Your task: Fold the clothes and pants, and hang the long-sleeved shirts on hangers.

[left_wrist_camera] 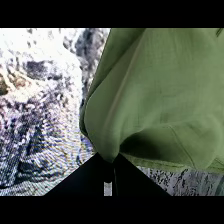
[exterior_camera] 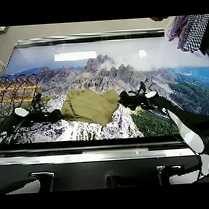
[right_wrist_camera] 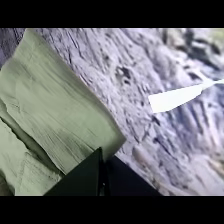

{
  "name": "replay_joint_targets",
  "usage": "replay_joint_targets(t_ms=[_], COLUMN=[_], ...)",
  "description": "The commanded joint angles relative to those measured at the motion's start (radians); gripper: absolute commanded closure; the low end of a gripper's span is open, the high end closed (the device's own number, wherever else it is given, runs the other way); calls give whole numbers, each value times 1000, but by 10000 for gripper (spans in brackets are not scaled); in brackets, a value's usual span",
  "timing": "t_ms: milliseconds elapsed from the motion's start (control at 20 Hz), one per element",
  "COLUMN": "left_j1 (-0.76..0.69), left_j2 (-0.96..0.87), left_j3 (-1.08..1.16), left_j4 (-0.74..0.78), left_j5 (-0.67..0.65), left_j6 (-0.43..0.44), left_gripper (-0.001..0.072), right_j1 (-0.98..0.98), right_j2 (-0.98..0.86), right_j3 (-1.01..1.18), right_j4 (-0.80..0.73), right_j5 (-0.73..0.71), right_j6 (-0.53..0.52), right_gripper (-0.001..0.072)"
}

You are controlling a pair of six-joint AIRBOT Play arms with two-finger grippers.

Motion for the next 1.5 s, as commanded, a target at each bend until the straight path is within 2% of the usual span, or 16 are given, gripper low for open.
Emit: replay_joint_targets(t_ms=[0,100,150,200,350,550,600,700,900,1200,1300,1450], left_j1=[1,1,0,1,2,2,2,2,2,2,0,-18], left_j2=[2,19,37,60,145,292,338,426,589,650,619,500], left_j3=[31,124,194,272,503,722,754,793,799,797,775,690], left_j4=[0,0,0,2,59,195,204,203,203,202,198,199], left_j5=[-4,-38,-56,-71,-113,-139,-138,-134,-115,-126,-126,-90], left_j6=[0,0,0,0,-13,-208,-233,-237,-237,-237,-237,-233], left_gripper=[687,687,687,687,687,687,687,686,686,686,686,685], right_j1=[-12,-50,-72,-93,-153,-179,-179,-179,-179,-179,-177,-177], right_j2=[32,127,191,253,445,666,714,809,977,1007,938,737], right_j3=[30,87,130,176,335,509,537,581,588,588,587,587], right_j4=[19,13,-10,-58,-289,-637,-700,-815,-941,-976,-973,-941], right_j5=[13,45,63,68,78,90,102,124,129,179,231,259], right_j6=[-36,-163,-205,-205,-93,89,122,182,257,396,435,437], right_gripper=[690,690,690,690,690,690,690,689,689,689,688,688])
